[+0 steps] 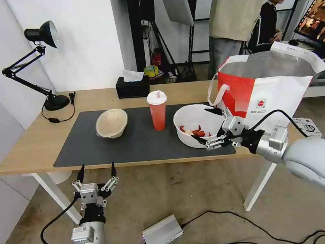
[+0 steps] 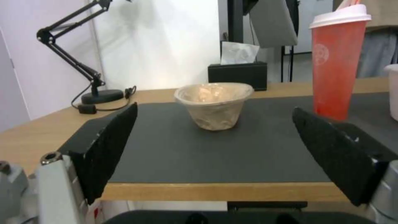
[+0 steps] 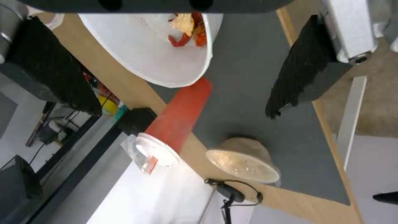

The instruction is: Pick up the trash from the table and place it into the takeout bag.

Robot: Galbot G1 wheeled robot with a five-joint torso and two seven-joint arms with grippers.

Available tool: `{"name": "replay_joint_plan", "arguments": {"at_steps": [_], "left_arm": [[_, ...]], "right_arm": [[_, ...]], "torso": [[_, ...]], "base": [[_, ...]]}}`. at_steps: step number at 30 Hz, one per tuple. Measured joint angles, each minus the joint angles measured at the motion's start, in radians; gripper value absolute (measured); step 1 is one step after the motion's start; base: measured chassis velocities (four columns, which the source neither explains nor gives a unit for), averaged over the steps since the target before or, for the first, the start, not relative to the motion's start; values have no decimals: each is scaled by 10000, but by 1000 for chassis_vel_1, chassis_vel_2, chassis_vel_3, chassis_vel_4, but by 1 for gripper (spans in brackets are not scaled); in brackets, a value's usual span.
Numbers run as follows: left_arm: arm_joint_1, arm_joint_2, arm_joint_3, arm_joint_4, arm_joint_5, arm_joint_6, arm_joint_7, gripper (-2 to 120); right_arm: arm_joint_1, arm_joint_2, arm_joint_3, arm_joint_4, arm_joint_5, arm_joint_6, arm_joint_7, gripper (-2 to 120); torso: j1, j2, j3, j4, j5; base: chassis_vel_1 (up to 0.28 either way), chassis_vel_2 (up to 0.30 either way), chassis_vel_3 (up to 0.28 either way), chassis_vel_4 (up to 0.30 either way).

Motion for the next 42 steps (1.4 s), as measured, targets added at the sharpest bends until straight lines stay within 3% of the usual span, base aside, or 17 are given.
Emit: {"name": "replay_joint_plan", "arguments": {"at_steps": [4,9,30,42], "left_arm": [[-7,-9,34,43,1,-45,22,100],[-56,10,18,58,8,-51,71,100],[-217,37,31,260,17,-64,224,100],[-240,3,28,416,16,-135,242,100]], "right_arm": [[431,-102,-429,-132,109,-64,-93,100],[2840,-635,-2817,-1099,864,-533,-698,100],[3124,-545,-3443,-1734,1103,-882,-1083,99],[3447,-41,-3764,-2335,845,-892,-1266,99]], "torso": [[-1,0,0,-2,0],[0,0,-1,2,-2],[0,0,0,0,-1],[0,0,0,1,-1]], "base": [[0,0,0,0],[0,0,0,0],[0,0,0,0],[0,0,0,0]]}}
